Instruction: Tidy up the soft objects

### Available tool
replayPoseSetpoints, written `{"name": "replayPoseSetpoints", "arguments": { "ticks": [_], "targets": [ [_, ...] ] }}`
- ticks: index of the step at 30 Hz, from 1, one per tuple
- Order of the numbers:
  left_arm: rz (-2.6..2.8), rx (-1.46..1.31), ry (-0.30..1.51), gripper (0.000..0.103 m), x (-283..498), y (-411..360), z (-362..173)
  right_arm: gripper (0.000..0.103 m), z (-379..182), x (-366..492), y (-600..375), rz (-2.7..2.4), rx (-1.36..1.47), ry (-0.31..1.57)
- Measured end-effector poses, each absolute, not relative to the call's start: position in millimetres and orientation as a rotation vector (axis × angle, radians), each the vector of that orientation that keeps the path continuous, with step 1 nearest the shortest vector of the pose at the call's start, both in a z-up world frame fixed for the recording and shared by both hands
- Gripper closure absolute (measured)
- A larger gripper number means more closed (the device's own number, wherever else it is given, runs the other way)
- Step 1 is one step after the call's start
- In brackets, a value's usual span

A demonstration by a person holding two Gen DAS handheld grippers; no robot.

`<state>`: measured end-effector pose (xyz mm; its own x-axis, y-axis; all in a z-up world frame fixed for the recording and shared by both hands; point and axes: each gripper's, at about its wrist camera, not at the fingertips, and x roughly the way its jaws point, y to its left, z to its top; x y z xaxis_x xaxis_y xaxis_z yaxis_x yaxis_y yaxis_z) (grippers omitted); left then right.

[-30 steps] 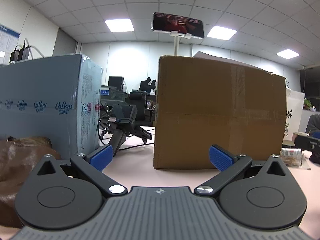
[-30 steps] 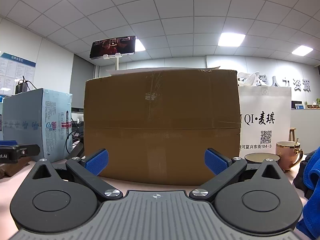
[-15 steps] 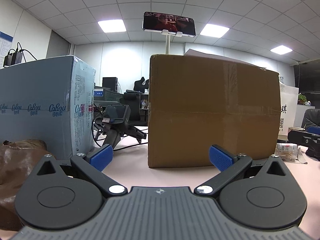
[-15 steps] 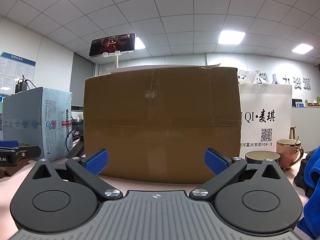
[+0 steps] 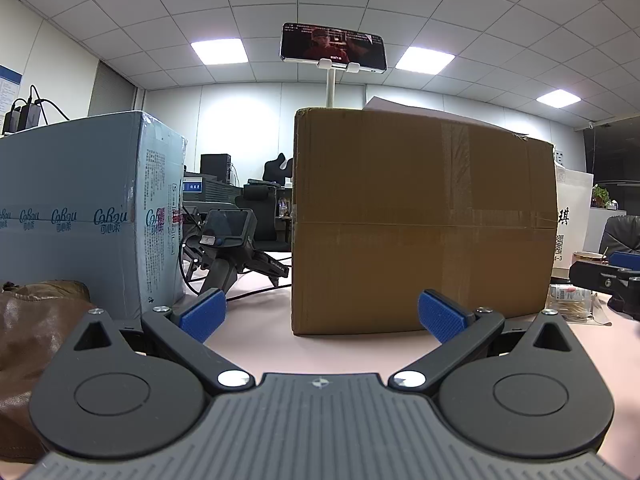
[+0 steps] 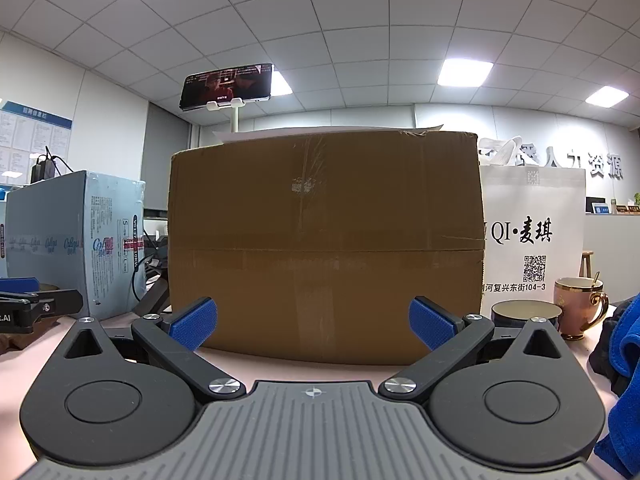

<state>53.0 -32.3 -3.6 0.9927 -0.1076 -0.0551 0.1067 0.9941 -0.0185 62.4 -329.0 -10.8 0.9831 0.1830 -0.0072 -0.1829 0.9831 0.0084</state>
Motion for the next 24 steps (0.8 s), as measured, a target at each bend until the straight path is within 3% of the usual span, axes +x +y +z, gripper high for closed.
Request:
{"name": "replayPoseSetpoints", "arguments": {
  "ticks": [24],
  "targets": [
    [-0.122,-0.014,0.062,0.0,53.3,-32.4,-3.8,0.0,-12.6,64.0,-325.0,0.187,0.005,0.019]
  ]
}}
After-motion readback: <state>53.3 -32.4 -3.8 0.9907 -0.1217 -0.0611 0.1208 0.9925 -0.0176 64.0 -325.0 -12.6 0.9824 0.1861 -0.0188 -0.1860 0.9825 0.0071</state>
